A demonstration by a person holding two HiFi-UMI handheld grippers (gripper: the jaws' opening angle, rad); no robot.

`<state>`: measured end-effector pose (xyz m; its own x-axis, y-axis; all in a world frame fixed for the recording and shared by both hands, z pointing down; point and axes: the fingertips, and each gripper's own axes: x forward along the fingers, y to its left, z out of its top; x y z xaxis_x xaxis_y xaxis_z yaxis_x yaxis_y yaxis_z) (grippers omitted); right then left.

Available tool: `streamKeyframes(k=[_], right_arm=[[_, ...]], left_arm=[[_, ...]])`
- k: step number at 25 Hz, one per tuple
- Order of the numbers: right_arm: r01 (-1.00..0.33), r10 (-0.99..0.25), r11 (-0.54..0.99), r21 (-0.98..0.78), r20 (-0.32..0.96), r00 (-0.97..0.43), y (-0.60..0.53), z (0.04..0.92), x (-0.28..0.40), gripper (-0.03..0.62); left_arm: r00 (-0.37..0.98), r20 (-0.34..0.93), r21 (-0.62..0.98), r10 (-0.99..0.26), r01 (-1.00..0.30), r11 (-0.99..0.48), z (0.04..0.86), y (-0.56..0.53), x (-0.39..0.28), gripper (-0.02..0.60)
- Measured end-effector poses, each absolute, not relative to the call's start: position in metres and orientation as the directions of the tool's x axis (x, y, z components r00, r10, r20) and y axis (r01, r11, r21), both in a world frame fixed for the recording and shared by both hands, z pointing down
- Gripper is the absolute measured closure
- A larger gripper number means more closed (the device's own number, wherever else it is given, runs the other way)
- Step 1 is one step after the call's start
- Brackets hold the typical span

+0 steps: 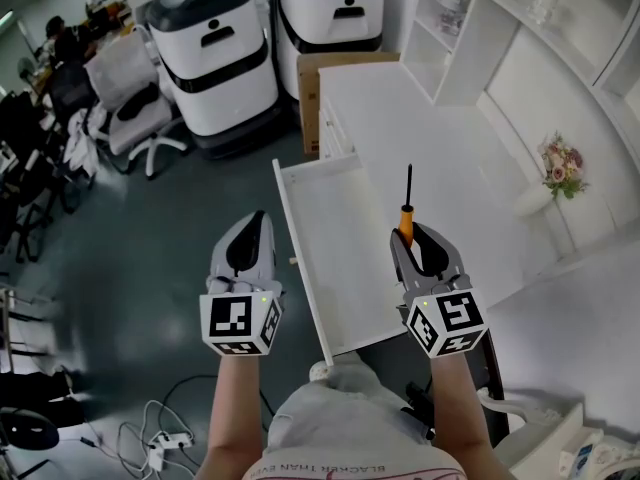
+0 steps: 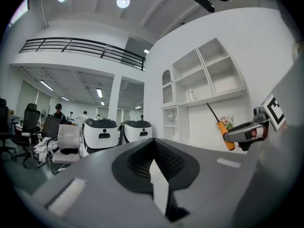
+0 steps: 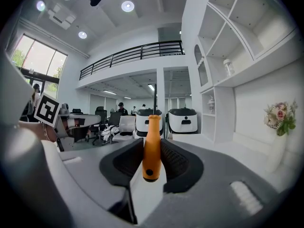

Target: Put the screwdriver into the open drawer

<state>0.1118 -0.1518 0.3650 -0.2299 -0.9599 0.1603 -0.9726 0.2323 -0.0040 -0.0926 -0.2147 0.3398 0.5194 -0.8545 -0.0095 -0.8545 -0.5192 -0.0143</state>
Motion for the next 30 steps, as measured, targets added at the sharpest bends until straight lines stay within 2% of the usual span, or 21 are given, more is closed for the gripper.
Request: streamKeyframes(k=[11, 22, 30], right_arm=[[-0.954, -0.922, 0.293, -0.066, 0.245, -0.300, -0.199, 0.405, 0.115, 0.480], [-0.925, -0.838, 0.331, -0.185, 0.394, -0.378, -0.231, 0.474, 0.099, 0.480], [-0.915, -0.748, 0.346, -0.207, 0.528, -0.402, -0.236, 0.531, 0.084, 0.479]], left_arm=[[0.486, 0.040, -0.013, -0.873, -0.873, -0.487, 0.355, -0.244, -0.080, 0.569], [0.450, 0.113, -0.019, -0.886, -0.891, -0.454, 0.377, -0.259, -0.085, 0.569], [0.436, 0.162, 0.008, -0.885, -0.897, -0.441, 0.399, -0.266, -0.084, 0.569]])
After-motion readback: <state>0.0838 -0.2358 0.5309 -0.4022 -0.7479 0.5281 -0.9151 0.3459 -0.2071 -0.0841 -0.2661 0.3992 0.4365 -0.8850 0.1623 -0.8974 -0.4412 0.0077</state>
